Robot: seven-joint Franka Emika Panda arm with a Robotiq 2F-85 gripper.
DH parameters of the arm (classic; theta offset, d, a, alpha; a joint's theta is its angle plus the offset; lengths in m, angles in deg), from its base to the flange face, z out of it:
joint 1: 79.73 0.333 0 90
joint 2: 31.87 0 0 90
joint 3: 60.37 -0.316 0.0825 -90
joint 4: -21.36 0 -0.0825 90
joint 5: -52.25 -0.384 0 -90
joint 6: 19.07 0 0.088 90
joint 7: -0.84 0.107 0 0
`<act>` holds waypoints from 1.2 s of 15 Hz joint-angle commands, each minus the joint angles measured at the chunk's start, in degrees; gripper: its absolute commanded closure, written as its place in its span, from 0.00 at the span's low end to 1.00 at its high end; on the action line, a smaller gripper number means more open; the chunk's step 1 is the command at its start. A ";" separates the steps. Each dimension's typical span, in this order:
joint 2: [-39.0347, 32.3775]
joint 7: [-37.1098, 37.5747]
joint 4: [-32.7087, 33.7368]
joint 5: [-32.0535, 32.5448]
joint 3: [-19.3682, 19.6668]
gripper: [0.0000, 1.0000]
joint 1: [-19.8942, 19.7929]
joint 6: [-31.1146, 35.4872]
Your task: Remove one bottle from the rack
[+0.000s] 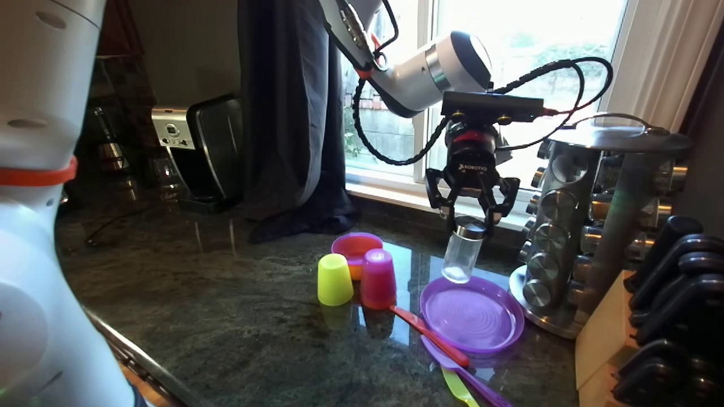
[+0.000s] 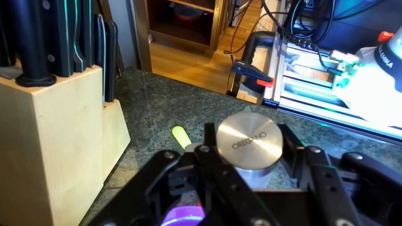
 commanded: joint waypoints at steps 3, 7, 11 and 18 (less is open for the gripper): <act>-4.92 6.79 0.92 7.24 -1.80 0.75 3.96 0.14; -9.33 8.04 2.51 11.07 -3.16 0.75 4.52 3.62; -11.55 7.37 2.46 12.04 -3.64 0.75 3.45 12.32; -12.59 5.71 1.34 10.99 -3.34 0.75 2.52 21.55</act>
